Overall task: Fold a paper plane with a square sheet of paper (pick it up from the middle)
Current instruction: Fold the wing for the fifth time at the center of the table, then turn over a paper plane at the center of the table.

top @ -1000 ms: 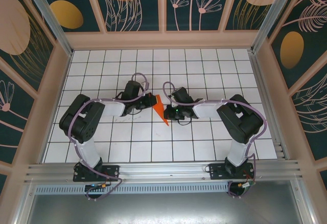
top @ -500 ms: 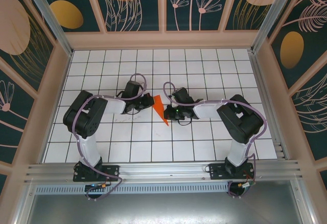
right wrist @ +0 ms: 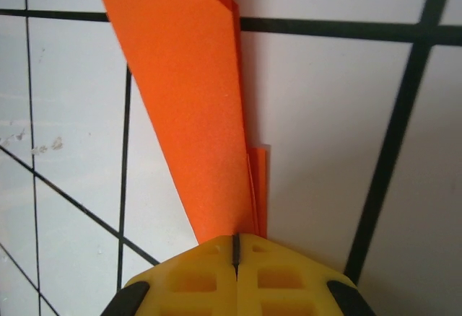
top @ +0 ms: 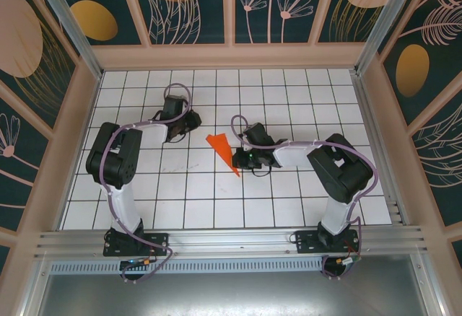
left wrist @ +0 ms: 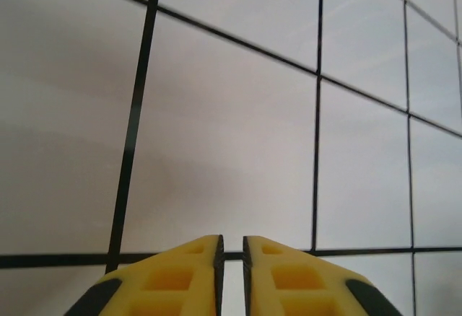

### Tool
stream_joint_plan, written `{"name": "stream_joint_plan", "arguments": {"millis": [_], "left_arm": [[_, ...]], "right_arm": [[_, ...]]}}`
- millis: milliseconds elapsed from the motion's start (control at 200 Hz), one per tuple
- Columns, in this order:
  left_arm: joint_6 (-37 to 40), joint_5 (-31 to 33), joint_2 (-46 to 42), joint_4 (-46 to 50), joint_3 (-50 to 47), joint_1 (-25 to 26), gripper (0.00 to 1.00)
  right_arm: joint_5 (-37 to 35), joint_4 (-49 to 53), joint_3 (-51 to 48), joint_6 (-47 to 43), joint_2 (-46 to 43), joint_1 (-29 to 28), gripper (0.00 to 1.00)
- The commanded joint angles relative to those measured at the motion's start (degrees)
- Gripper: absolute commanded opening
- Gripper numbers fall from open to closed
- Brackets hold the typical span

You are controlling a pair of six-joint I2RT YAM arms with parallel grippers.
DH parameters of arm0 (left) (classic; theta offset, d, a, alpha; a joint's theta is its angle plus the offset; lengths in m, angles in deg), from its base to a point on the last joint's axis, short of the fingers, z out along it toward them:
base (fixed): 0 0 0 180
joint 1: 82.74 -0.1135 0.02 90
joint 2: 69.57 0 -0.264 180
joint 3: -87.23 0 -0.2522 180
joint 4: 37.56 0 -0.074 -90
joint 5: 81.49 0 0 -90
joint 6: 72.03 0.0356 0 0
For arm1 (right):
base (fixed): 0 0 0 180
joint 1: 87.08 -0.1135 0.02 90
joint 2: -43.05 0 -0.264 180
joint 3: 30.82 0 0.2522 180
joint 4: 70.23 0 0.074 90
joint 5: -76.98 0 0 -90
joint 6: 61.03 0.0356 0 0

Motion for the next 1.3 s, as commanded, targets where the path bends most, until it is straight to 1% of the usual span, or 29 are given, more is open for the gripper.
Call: {"name": "stream_joint_plan", "arguments": {"millis": [0, 15, 55, 115, 200, 255, 290, 390, 475, 505, 540, 651, 761, 846, 936, 981, 1026, 1081, 1141, 1291], "left_arm": [[0.9, 1.7, -3.2, 3.2, 0.3, 0.2, 0.28], [0.8, 1.7, -3.6, 3.4, 0.2, 0.3, 0.3], [0.6, 1.7, -4.8, 4.3, -0.4, 0.2, 0.38], [0.0, 1.4, -6.6, 5.6, -1.5, 0.3, 0.46], [-1.2, 1.0, -9.8, 7.2, -3.8, 0.3, 0.54], [-1.9, 0.4, -11.9, 8.2, -5.2, 0.3, 0.59], [-2.4, 0.1, -13.8, 8.8, -6.8, 0.3, 0.61], [-3.8, -0.3, -17.6, 10.2, -9.8, 1.1, 0.66], [-4.9, 1.4, -20.3, 12.0, -11.3, 3.0, 0.71], [-5.3, 2.4, -21.1, 12.7, -11.7, 3.9, 0.72], [-6.1, 3.6, -21.8, 13.3, -12.2, 5.1, 0.75], [-10.6, 7.0, -22.6, 13.2, -13.0, 9.4, 0.84], [-14.5, 9.2, -20.3, 13.3, -11.7, 13.6, 0.87], [-16.7, 11.9, -17.8, 14.6, -9.3, 17.1, 0.88], [-18.2, 15.8, -15.5, 17.8, -6.1, 20.5, 0.89], [-18.5, 18.7, -14.4, 20.1, -5.2, 22.1, 0.88], [-18.5, 21.4, -13.4, 22.5, -2.3, 23.5, 0.88], [-18.7, 23.1, -12.7, 24.7, -0.5, 24.6, 0.87], [-18.8, 24.2, -9.8, 26.5, 1.4, 25.2, 0.86], [-17.5, 25.3, -5.8, 30.6, 5.7, 26.5, 0.86]], "right_arm": [[-5.7, 5.0, 2.6, 0.9, -2.3, 0.6, 0.0], [-5.8, 4.7, 2.9, 1.1, -2.7, 0.6, 0.0], [-6.3, 3.9, 3.8, 1.7, -3.9, 0.6, 0.05], [-7.2, 2.9, 4.6, 2.4, -5.6, 0.7, 0.11], [-9.6, 2.5, 5.5, 3.5, -7.1, 1.0, 0.25], [-10.7, 2.3, 5.4, 4.2, -7.7, 1.8, 0.33], [-10.7, 1.6, 4.8, 4.2, -8.0, 2.5, 0.39], [-11.7, 0.5, 3.0, 2.4, -9.2, 5.0, 0.55], [-12.5, 1.5, 2.8, -0.9, -9.8, 8.1, 0.63], [-12.8, 1.7, 2.7, -2.2, -10.1, 8.3, 0.65], [-13.0, 1.9, 2.4, -3.5, -10.4, 10.9, 0.69], [-12.3, 1.5, 1.2, -6.6, -11.0, 15.3, 0.78], [-10.7, -0.7, -1.5, -7.6, -12.1, 18.6, 0.83], [-10.1, -2.6, -3.9, -8.2, -12.8, 19.9, 0.84], [-10.5, -3.2, -5.3, -8.5, -13.2, 20.8, 0.84], [-10.5, -3.6, -5.9, -8.2, -13.5, 21.0, 0.84], [-10.6, -4.4, -6.6, -8.0, -13.9, 21.0, 0.84], [-11.0, -5.2, -7.4, -7.6, -14.3, 21.0, 0.84], [-11.2, -5.5, -8.0, -7.4, -14.4, 21.1, 0.84], [-10.5, -5.8, -9.2, -6.6, -14.8, 21.1, 0.84]]}}
